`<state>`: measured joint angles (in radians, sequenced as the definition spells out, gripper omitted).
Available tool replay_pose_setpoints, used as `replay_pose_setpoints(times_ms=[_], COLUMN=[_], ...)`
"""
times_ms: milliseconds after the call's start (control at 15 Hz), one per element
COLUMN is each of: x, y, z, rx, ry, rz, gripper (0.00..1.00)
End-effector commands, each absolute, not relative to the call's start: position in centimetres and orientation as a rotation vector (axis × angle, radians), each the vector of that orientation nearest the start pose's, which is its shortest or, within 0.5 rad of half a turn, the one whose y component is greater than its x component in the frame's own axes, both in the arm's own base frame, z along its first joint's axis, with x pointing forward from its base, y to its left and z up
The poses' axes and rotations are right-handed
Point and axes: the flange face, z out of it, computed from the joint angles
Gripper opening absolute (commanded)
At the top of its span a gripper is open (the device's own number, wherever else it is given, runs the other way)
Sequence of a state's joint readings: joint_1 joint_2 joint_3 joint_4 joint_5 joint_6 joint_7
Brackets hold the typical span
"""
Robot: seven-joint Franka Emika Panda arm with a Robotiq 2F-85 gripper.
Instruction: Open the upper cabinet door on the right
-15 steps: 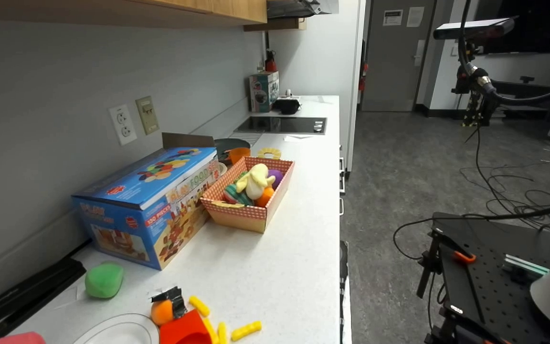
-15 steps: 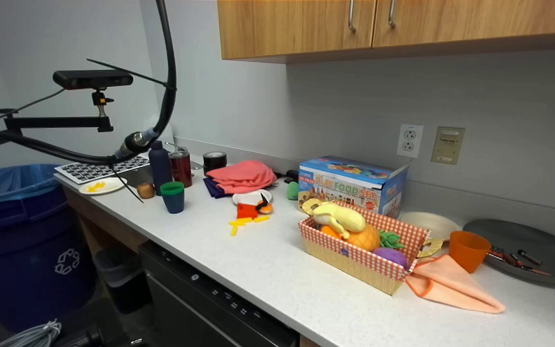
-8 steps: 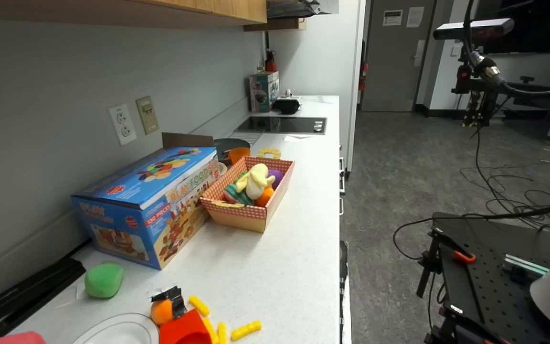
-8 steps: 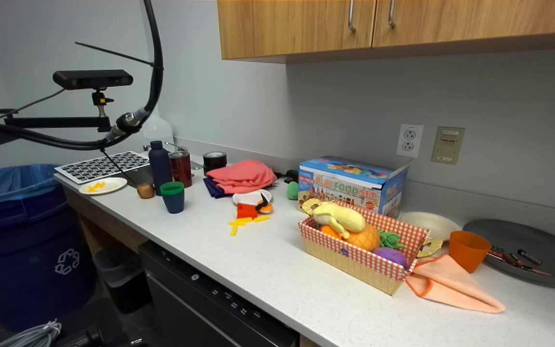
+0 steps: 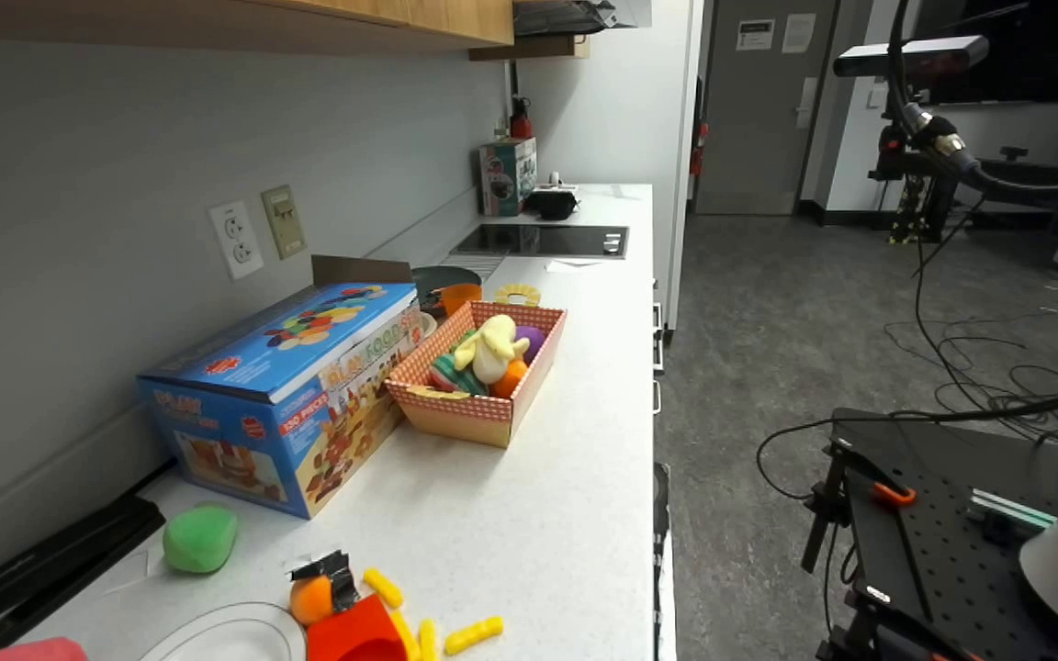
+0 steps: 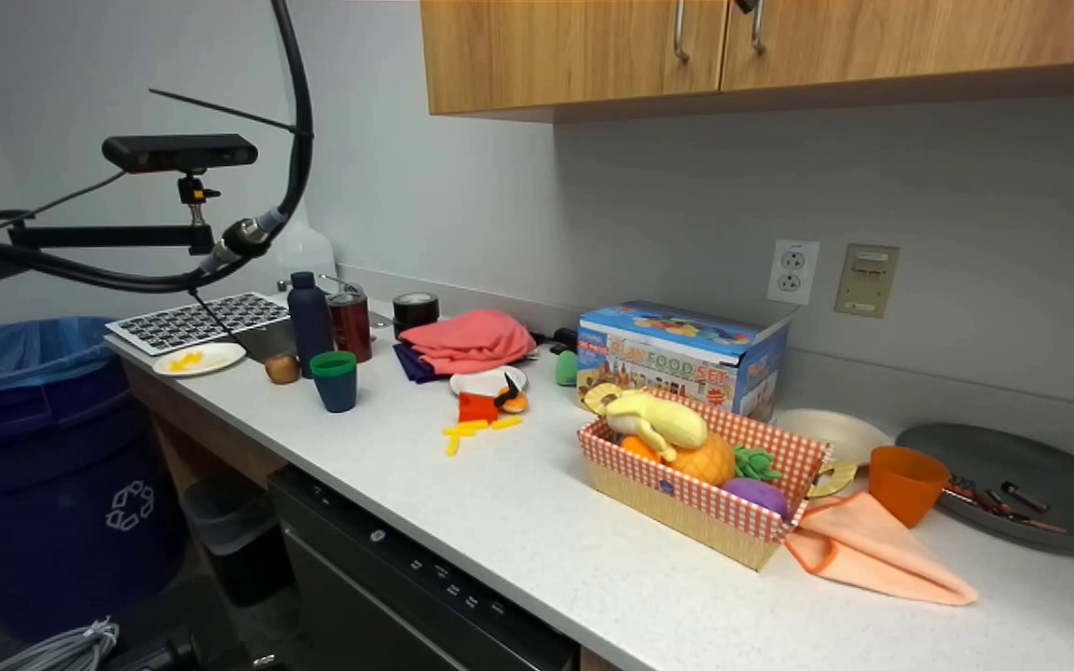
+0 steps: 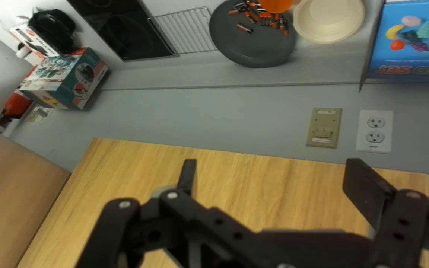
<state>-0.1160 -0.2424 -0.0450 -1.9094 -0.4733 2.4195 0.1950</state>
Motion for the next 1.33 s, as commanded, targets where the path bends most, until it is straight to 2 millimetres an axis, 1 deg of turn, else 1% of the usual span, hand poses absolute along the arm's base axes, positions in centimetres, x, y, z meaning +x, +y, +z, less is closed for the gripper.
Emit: replay_pose_setpoints(times_ms=[0,133,400,667,867,1000,1267], x=[54.3,55.7,58.3,59.8,60.0,59.5,57.9], y=[-6.4,-5.8,-5.6,-5.8,-6.4,-6.9,-6.9], z=[68.6,68.3,69.2,70.6,71.2,71.3,71.4], rx=[-3.196,-3.181,-3.151,-3.134,-3.163,-3.200,-3.263], ry=[0.187,0.203,0.269,0.316,0.385,0.451,0.552], rz=[-1.274,-1.309,-1.407,-1.489,-1.537,-1.520,-1.463], gripper=[1.00,1.00,1.00,1.00,1.00,1.00,1.00])
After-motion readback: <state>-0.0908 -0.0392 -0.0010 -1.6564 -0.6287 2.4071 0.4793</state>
